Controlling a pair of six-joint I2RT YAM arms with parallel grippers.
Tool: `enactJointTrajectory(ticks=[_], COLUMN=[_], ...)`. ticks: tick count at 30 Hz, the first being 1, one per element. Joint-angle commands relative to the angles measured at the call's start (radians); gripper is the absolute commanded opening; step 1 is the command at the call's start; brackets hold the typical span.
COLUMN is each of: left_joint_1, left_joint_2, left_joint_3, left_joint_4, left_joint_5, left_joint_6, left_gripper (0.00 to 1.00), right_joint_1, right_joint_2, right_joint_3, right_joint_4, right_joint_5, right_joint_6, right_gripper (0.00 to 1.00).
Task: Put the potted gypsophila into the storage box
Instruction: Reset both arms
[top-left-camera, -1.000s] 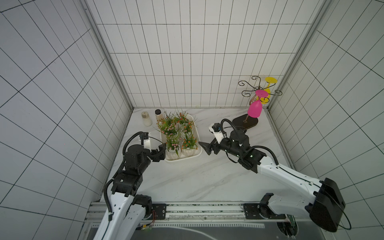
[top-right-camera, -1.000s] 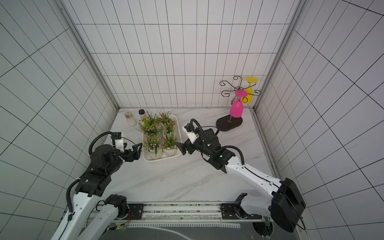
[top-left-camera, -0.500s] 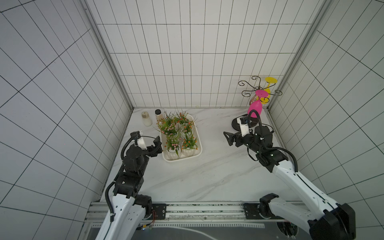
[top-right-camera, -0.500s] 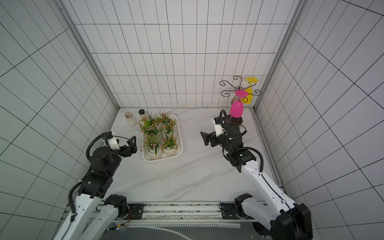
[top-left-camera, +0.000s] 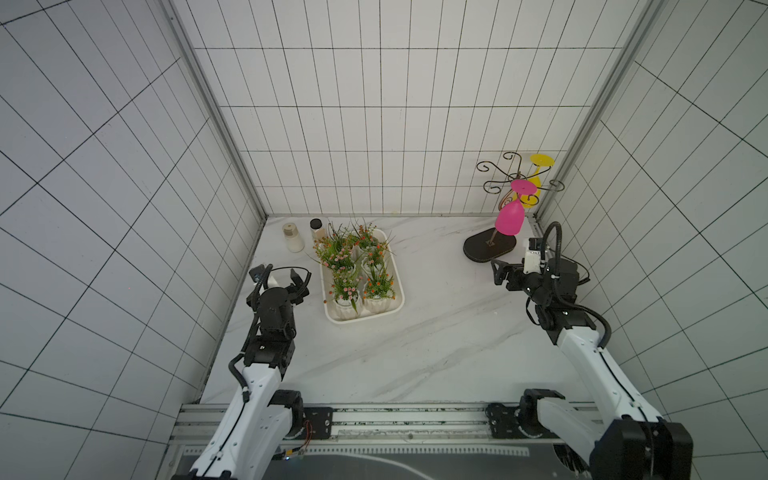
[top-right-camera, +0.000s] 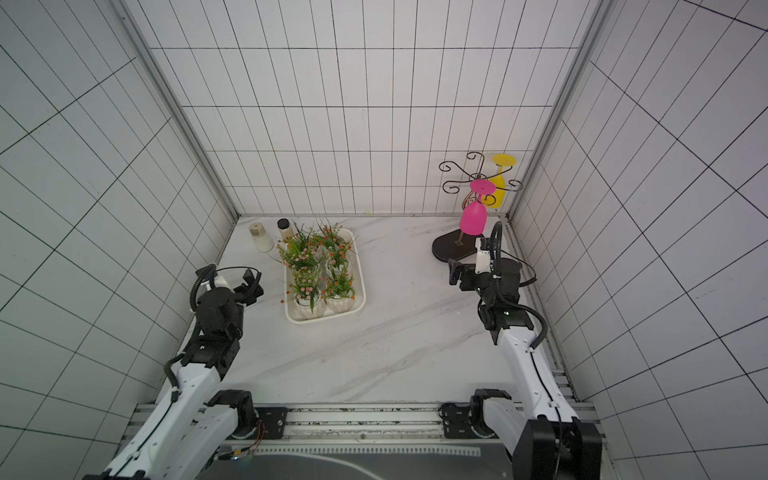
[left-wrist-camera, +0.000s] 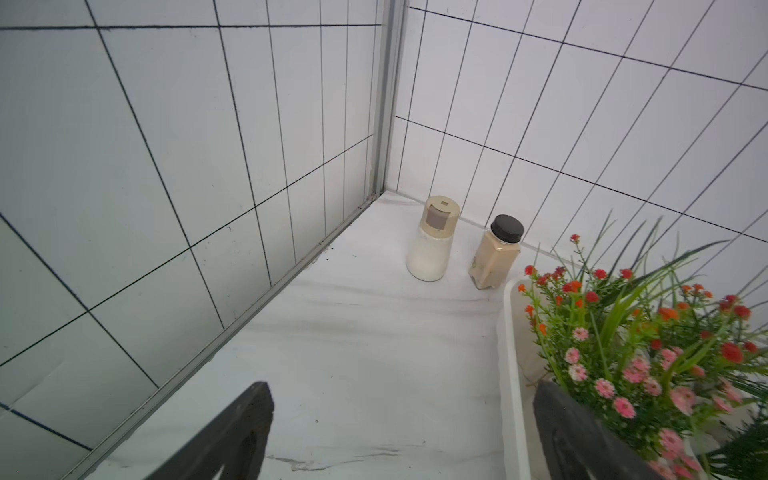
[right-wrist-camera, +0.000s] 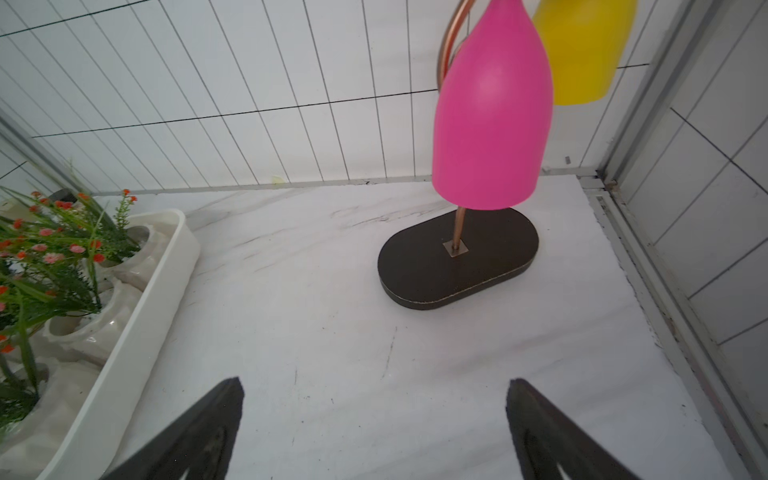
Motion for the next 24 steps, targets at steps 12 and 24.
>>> enactJointTrajectory(ticks=[12,24], left_joint_1=[0.027,-0.009], left_joint_2=[0.220,0.403], left_joint_3=[-0.124,-0.223], left_joint_4=[0.344,0.746], left_joint_5=[-0.010,-0.051], left_joint_6=[0.046,0.073], left_gripper=[0.97,0.97], right_joint_1=[-0.061,-0.061], right_joint_2=[0.106,0.212], right_joint_3=[-0.235,-0.316], right_joint_4=[0.406,0.622], right_joint_5=[0.106,0.133], right_joint_6=[0.016,0.000], right_gripper=[0.99,0.99])
